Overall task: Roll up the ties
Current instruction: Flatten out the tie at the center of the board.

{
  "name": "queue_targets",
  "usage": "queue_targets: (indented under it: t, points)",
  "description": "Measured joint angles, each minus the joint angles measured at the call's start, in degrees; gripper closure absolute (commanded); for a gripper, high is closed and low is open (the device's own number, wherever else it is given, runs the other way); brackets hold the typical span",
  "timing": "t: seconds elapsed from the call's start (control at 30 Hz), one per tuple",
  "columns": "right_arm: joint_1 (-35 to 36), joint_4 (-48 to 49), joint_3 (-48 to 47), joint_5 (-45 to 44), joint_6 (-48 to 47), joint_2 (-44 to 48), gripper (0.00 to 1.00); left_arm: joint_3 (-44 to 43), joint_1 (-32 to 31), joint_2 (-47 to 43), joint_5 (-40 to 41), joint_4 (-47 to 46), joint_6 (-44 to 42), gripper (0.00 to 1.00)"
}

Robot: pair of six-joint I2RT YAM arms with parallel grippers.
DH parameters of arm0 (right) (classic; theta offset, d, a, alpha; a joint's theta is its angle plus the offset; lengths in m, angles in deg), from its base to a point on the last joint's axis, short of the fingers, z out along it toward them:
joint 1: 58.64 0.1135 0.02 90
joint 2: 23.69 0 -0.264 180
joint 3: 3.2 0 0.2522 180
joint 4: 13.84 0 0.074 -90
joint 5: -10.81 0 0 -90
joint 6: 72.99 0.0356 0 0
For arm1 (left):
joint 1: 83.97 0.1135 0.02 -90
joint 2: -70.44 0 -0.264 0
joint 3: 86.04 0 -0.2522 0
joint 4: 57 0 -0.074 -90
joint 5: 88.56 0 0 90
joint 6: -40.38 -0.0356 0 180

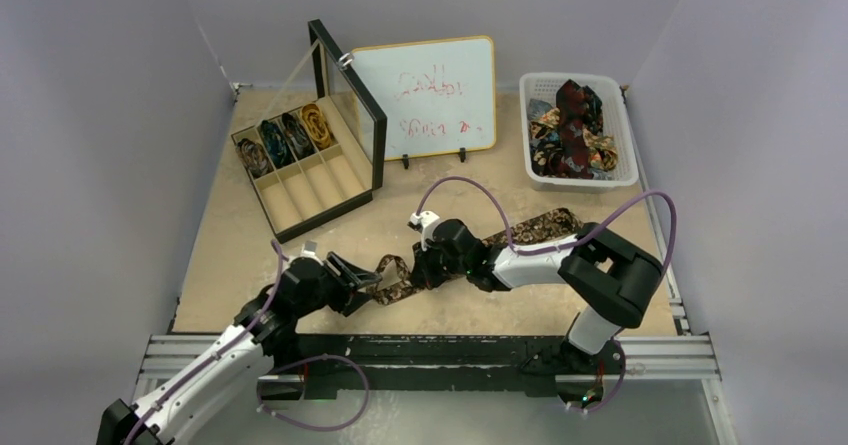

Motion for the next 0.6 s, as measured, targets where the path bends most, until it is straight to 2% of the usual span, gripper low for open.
queue_targets:
  t: [0.23,0.37,0.53,0.6]
  points:
    - [0.0,0.0,0.0,0.0,0.0,0.0,1.00,0.8,0.0,10.2,-0.2,-3.2,-0.9,0.50]
    - [0.0,0.0,0.0,0.0,0.0,0.0,1.00,0.7,0.0,12.4,-0.9,-3.8,-1.3,0.63]
    - [0.0,0.0,0.0,0.0,0.0,0.0,1.00,1.0,0.0,12.7,-1.5,-4.0,-2.2,0.71]
    - [0.0,0.0,0.0,0.0,0.0,0.0,1.00,1.0,0.0,12.0,-1.4,-4.0,-2.7,0.82]
